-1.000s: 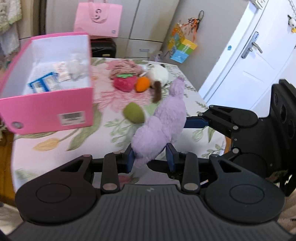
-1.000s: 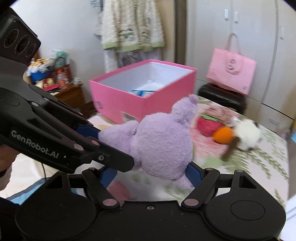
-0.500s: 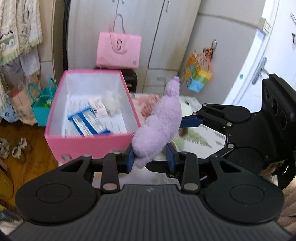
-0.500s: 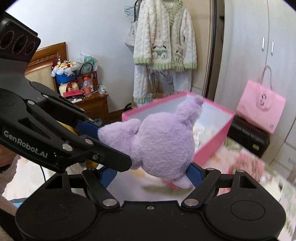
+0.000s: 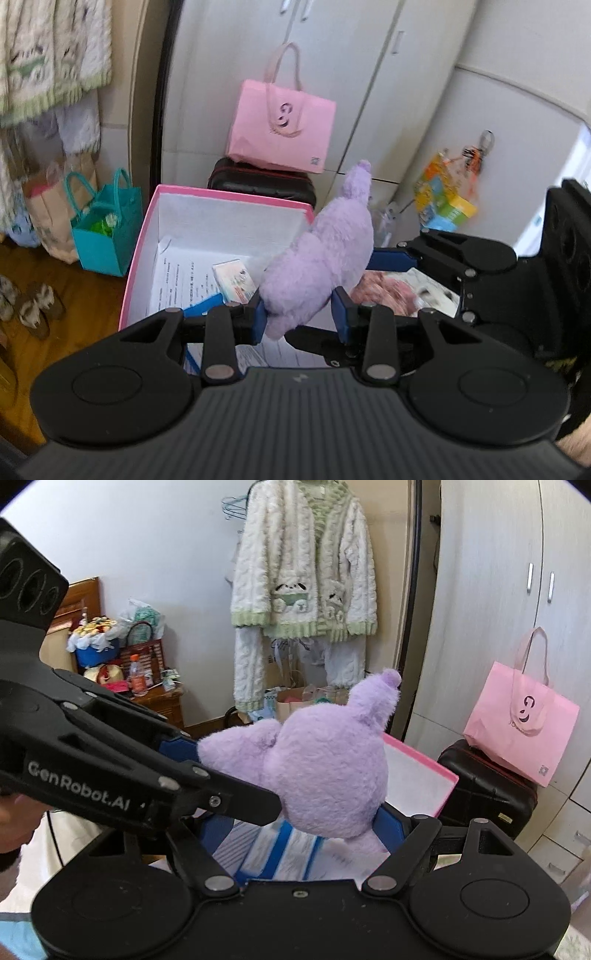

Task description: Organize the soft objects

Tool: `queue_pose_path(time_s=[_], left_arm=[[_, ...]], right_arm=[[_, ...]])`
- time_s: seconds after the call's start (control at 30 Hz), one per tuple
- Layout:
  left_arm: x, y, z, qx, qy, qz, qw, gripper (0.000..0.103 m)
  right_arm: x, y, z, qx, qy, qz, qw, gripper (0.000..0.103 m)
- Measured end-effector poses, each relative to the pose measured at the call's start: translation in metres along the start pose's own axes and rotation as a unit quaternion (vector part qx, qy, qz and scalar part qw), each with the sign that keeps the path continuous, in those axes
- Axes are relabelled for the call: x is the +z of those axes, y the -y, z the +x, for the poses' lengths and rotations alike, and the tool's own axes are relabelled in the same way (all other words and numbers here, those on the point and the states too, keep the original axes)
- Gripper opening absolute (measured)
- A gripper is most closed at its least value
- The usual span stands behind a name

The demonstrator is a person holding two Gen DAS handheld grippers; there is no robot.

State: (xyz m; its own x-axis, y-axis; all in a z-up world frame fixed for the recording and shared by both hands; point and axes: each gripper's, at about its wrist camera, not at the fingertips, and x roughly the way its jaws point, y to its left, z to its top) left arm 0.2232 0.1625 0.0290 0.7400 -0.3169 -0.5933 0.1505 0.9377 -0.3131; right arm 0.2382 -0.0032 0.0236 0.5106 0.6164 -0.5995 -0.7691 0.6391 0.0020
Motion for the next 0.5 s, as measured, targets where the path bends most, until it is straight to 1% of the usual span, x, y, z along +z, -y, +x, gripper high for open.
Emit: queue_pose_path(time_s=[0.13, 0.2, 0.37, 0.5], left_arm=[[0.012, -0.028, 0.038, -0.004, -0.024, -0.041, 0.9989, 0.035], [0.014, -0.041, 0.055, -0.008, -0.037, -0.062, 0.9974, 0.035], [0.012, -0.067, 0.083, -0.022, -0.060, -0.109, 0.9921, 0.035], [0.011, -0.081, 0.099, -0.014, -0.081, -0.132, 0.9878, 0.035]], right_arm=[[0.007, 0.027, 0.040, 0.016, -0.033, 0.028, 0.999, 0.085], [0.007, 0.034, 0.055, 0.018, -0.051, 0.029, 0.998, 0.085], [0.009, 0.040, 0.089, 0.022, -0.093, 0.015, 0.995, 0.085], [0.014, 0.039, 0.110, 0.020, -0.122, -0.006, 0.992, 0.085]])
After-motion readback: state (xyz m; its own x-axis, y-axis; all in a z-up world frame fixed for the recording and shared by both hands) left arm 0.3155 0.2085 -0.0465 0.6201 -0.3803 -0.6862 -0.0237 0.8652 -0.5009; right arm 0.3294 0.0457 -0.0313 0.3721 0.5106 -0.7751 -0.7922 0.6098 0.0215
